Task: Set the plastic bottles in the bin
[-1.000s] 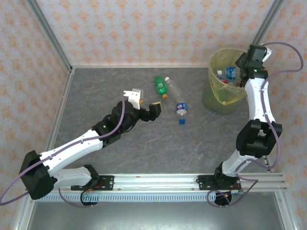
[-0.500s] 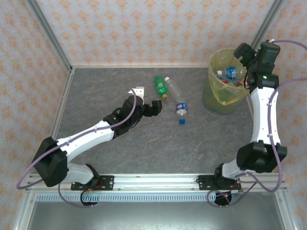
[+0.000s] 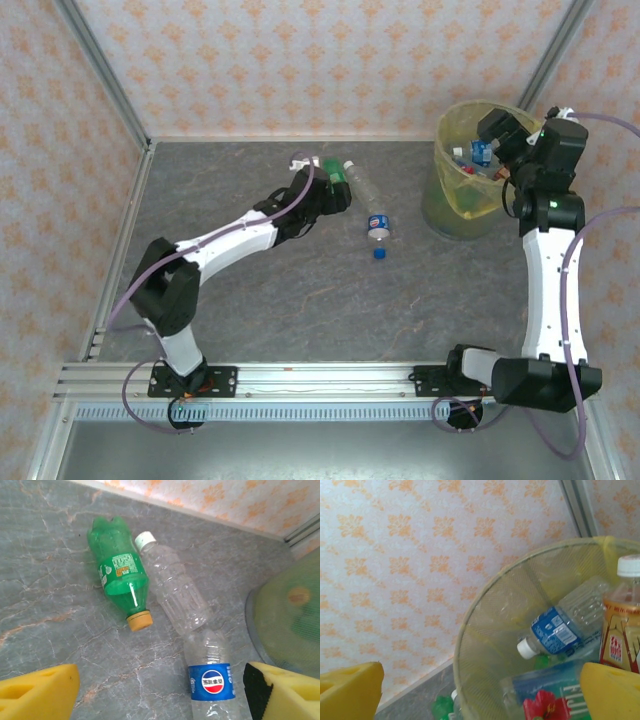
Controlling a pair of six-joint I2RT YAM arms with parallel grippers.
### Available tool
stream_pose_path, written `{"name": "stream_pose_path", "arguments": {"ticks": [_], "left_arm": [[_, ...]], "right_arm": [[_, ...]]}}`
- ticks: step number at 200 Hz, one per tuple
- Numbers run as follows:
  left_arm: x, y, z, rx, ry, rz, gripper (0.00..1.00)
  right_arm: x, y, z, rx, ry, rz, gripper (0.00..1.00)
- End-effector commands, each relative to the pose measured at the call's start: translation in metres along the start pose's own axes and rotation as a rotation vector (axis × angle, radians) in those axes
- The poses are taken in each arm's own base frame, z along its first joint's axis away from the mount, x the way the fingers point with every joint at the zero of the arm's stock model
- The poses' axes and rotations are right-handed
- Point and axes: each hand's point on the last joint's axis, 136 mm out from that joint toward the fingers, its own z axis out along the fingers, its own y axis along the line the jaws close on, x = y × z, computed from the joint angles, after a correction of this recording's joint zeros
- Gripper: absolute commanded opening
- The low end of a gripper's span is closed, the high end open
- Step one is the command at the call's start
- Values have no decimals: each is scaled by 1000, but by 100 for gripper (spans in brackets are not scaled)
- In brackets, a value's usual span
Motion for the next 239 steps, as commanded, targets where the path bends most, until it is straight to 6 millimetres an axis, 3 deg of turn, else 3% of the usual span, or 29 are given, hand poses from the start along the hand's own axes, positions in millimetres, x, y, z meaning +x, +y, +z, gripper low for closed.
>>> {"name": "stream_pose_path", "arguments": {"ticks": [1, 14, 19, 51, 97, 177, 239], "left_arm": [[3, 5, 18, -32, 68, -56, 82], [2, 2, 29, -40, 86, -65, 79], [12, 7, 42, -64, 116, -62, 78], [24, 14, 79, -93, 175, -87, 72], [35, 25, 115, -103, 211, -136, 67], [43, 35, 152, -104, 208, -117, 66], [49, 39, 163, -94, 212, -118, 64]], "right_arm": [[-2, 13, -19, -58, -19, 21, 100], [1, 17, -23, -74, -9, 26, 100], [2, 18, -24, -79, -4, 27, 100], [0, 23, -36, -92, -13, 32, 100], [-1, 23, -45, -89, -34, 11, 100], [-6, 28, -45, -97, -39, 14, 100], [-1, 28, -43, -102, -16, 35, 100]]}}
